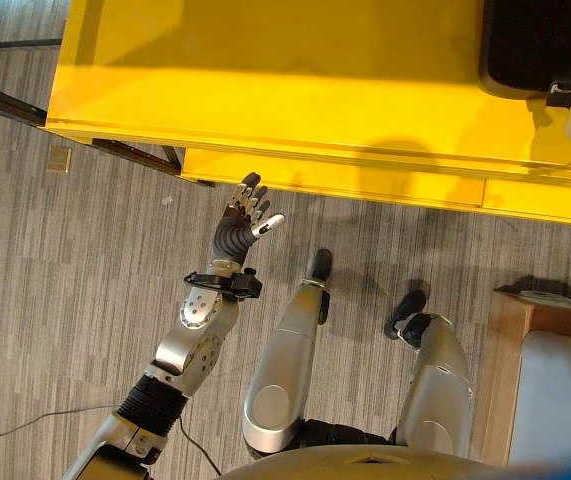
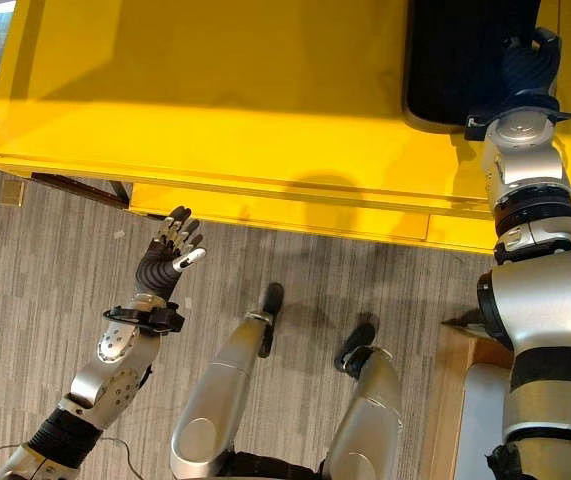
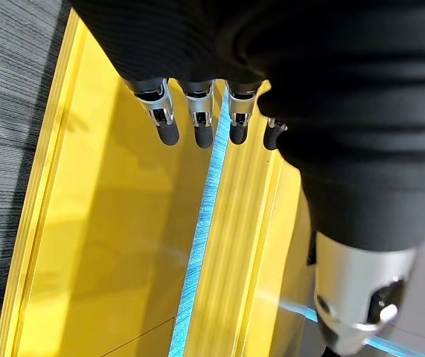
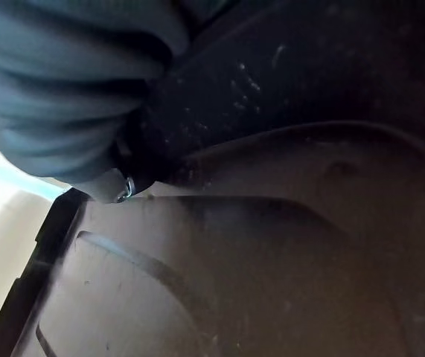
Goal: Move parts from the plastic box to the shelf.
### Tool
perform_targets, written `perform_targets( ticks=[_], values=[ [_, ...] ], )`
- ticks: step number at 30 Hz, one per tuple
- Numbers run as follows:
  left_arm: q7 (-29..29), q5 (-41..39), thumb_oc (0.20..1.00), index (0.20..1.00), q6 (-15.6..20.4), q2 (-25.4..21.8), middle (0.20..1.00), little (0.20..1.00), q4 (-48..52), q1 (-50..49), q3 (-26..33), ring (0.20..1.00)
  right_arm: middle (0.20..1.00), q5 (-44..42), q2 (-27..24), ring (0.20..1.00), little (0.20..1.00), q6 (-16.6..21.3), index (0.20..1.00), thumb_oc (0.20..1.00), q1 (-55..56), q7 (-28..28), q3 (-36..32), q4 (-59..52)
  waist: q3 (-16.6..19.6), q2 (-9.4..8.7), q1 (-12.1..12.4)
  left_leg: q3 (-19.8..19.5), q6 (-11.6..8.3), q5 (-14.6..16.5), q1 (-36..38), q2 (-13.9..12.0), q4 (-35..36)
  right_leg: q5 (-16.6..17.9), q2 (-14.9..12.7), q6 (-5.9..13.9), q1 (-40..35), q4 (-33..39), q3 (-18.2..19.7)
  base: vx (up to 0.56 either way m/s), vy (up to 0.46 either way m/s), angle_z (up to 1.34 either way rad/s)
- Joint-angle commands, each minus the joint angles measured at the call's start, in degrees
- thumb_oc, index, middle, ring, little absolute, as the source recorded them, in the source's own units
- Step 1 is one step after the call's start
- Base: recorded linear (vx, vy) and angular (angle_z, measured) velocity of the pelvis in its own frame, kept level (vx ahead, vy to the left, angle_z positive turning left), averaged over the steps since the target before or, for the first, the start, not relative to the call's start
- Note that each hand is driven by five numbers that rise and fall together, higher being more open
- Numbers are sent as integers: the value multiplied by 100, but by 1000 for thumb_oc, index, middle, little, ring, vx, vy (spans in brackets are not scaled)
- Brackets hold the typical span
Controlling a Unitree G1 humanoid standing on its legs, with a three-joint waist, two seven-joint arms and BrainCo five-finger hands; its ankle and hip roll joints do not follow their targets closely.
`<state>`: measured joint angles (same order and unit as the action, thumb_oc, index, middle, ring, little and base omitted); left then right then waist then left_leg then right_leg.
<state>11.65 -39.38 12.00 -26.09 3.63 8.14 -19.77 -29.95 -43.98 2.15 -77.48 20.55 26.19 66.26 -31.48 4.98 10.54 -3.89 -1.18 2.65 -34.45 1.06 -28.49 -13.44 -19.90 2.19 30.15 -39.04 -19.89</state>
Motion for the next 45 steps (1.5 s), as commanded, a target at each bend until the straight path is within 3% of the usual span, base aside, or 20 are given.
perform_targets(
  ticks=[1,29,31,32,45],
  values=[
    [66,-57,1000,1000,420,-112,1000,1000,328,66,36,1000,200,187,-95,200,200,261,200,200,-796,73,229,-37,170,-91,149,-7,-218,124,-141,-163,-77,-275,97,338,-774,74,312,0,0,0],
    [115,-129,1000,1000,460,-163,1000,1000,374,165,-118,1000,200,-163,-38,200,200,264,200,200,-1022,191,90,469,170,-8,211,-59,-227,97,-169,-123,-36,-344,95,349,-793,17,217,1,-1,1],
    [122,-131,1000,1000,462,-167,1000,1000,376,164,-129,1000,564,-163,-34,564,564,265,564,564,-1024,213,81,493,170,-2,212,-61,-221,104,-173,-119,-55,-352,89,348,-794,6,216,0,0,0],
    [142,-131,1000,1000,466,-169,1000,1000,380,170,-116,1000,1000,-189,-40,1000,1000,271,1000,1000,-1034,226,68,478,170,0,205,-65,-222,109,-171,-112,-61,-364,80,351,-797,-4,222,0,0,0],
    [151,-126,1000,1000,499,-259,1000,1000,365,90,-28,1000,1000,31,-20,1000,1000,295,1000,1000,-1095,248,280,178,169,-51,193,-90,-236,80,-157,-132,-50,-383,94,339,-790,-55,215,0,0,0]
  ],
)
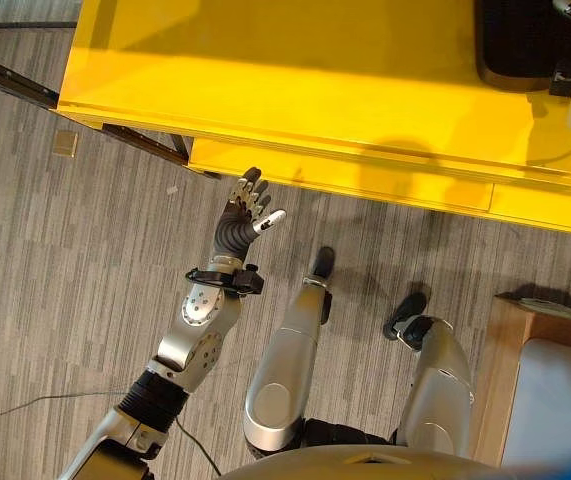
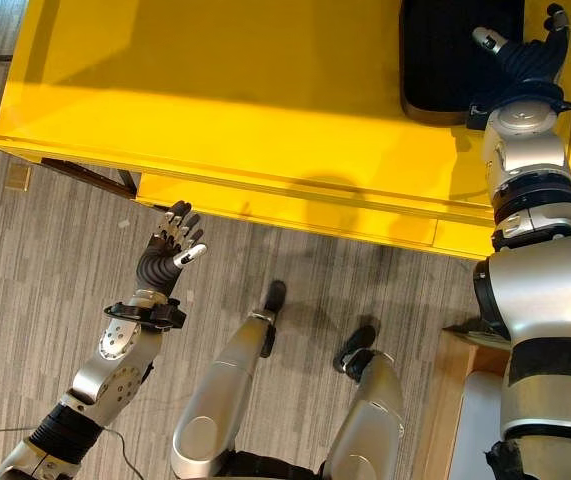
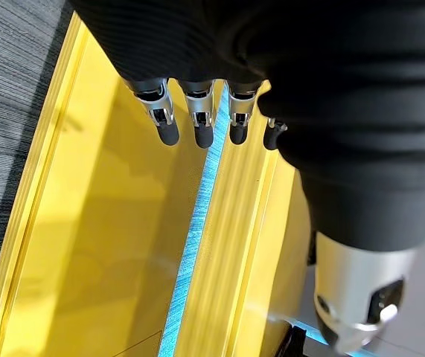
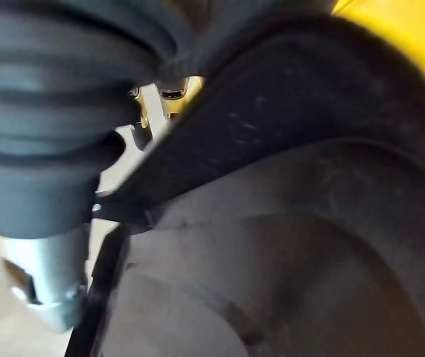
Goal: Move parts from the plastic box to the shelf.
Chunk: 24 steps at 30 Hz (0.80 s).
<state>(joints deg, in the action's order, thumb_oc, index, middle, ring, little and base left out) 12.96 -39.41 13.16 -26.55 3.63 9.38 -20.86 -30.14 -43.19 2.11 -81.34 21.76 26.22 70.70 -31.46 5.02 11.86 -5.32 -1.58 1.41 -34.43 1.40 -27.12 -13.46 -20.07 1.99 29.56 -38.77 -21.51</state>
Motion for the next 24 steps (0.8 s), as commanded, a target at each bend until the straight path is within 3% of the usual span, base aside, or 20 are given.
perform_targets(
  ticks=[1,24],
  values=[
    [15,-122,1000,1000,383,-215,1000,1000,364,-34,92,1000,1000,47,-98,1000,1000,315,1000,1000,-711,145,275,-332,167,-61,49,57,-197,203,-147,-169,-177,-379,113,360,-738,-75,380,0,0,0],
    [-12,-232,1000,1000,333,-220,1000,1000,288,-190,199,1000,1000,-191,327,1000,1000,552,1000,1000,84,378,-410,-1210,167,-204,-98,111,-222,246,55,-288,-196,-392,210,342,-900,16,454,-4,0,-1]
  ],
)
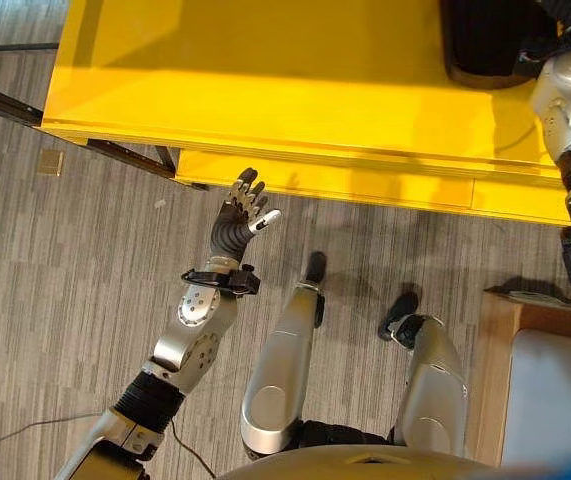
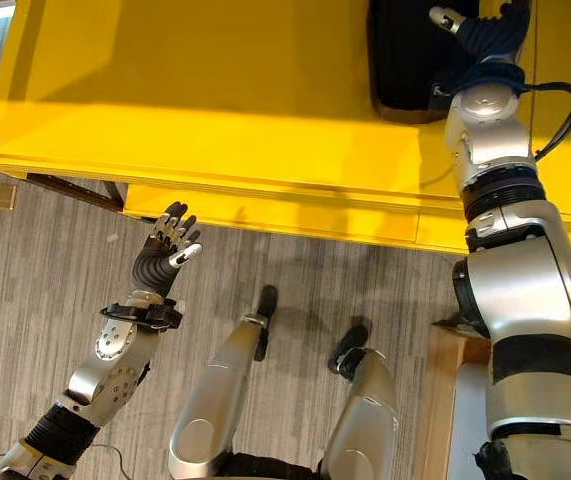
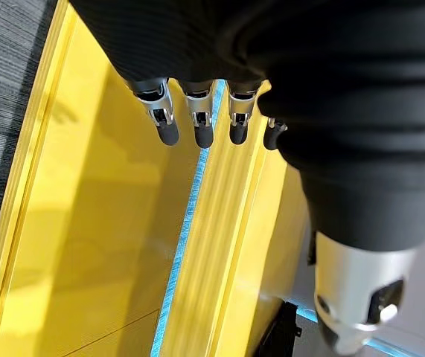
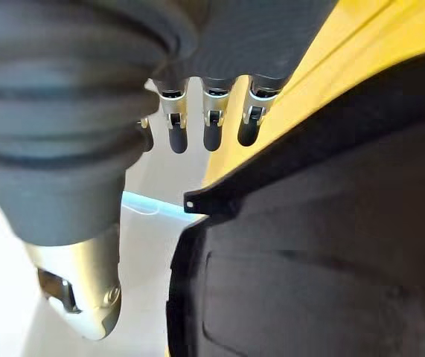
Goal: Move parts from the plastic box to the shelf.
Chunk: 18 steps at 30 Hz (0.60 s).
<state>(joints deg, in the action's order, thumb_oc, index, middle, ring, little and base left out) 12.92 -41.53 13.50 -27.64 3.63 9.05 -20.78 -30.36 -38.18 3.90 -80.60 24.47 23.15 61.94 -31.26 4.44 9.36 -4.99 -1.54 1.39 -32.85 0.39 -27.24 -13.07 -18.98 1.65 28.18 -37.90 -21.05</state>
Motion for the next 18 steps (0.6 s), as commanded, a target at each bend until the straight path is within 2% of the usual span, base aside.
perform_targets(
  ticks=[1,18],
  values=[
    [3,-18,1000,1000,295,-103,1000,1000,278,-159,186,1000,1000,-227,-129,1000,1000,390,1000,1000,46,125,-177,-302,148,-152,144,75,-229,257,-95,-187,-200,-438,100,375,-782,-85,399,0,0,0],
    [51,32,1000,1000,245,-62,1000,1000,249,-209,157,1000,1000,-340,200,1000,1000,442,1000,1000,594,164,-552,-346,147,-131,92,89,-212,262,-64,-217,-182,-447,127,365,-788,-105,395,-1,-3,-1]
  ],
)
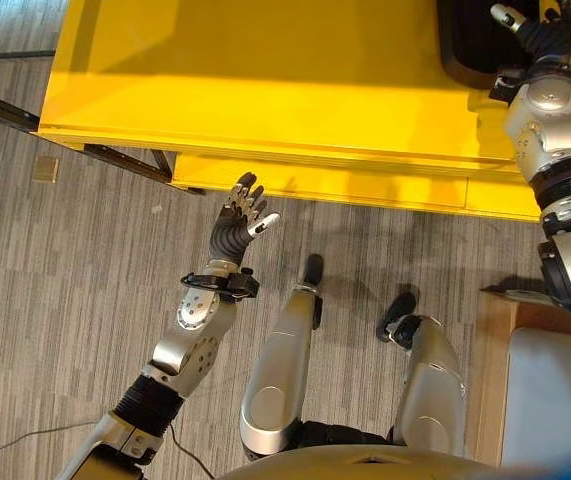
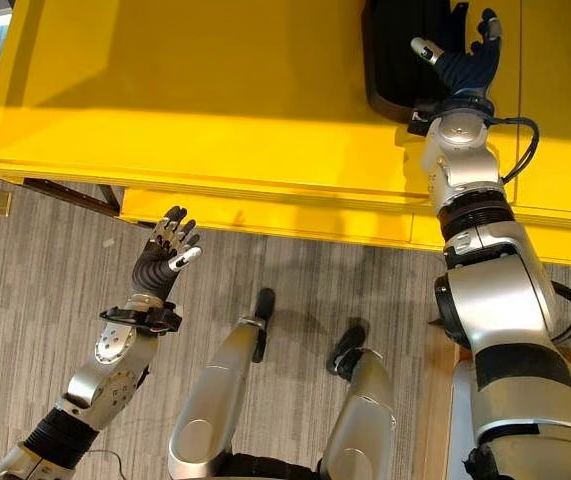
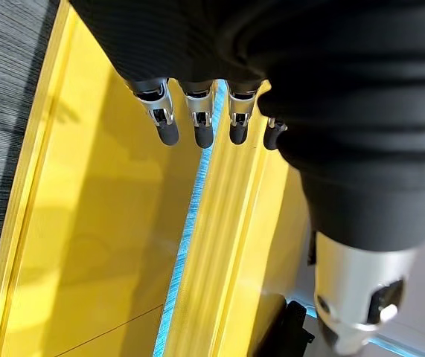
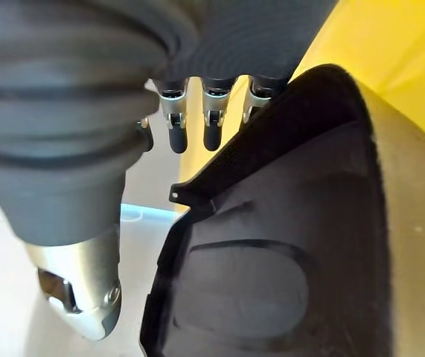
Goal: Move parts from the plastic box to the shelf.
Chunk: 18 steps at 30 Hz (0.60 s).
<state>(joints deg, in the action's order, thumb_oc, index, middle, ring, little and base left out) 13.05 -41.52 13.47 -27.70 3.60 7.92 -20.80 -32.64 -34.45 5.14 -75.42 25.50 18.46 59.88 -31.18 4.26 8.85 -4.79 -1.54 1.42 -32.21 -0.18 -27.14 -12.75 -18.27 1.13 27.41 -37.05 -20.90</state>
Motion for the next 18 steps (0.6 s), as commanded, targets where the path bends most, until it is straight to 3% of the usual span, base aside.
perform_targets(
  ticks=[1,11,18],
  values=[
    [44,37,1000,1000,249,-54,1000,1000,258,-103,160,1000,1000,-99,-164,1000,1000,306,1000,1000,112,55,-102,-119,139,-103,140,71,-209,257,-140,-161,-198,-482,53,416,-691,-208,384,0,0,0],
    [24,41,1000,1000,246,-47,1000,1000,256,-119,154,1000,1000,-122,-120,1000,1000,294,1000,1000,219,42,-161,-71,139,-99,128,69,-209,258,-152,-160,-203,-485,51,418,-677,-206,386,0,0,0],
    [38,59,1000,1000,228,-58,1000,1000,227,-142,132,1000,1000,-252,245,1000,1000,300,1000,1000,490,-24,-303,71,139,-69,138,61,-192,275,-210,-164,-237,-494,55,421,-625,-250,368,0,0,0]
  ],
)
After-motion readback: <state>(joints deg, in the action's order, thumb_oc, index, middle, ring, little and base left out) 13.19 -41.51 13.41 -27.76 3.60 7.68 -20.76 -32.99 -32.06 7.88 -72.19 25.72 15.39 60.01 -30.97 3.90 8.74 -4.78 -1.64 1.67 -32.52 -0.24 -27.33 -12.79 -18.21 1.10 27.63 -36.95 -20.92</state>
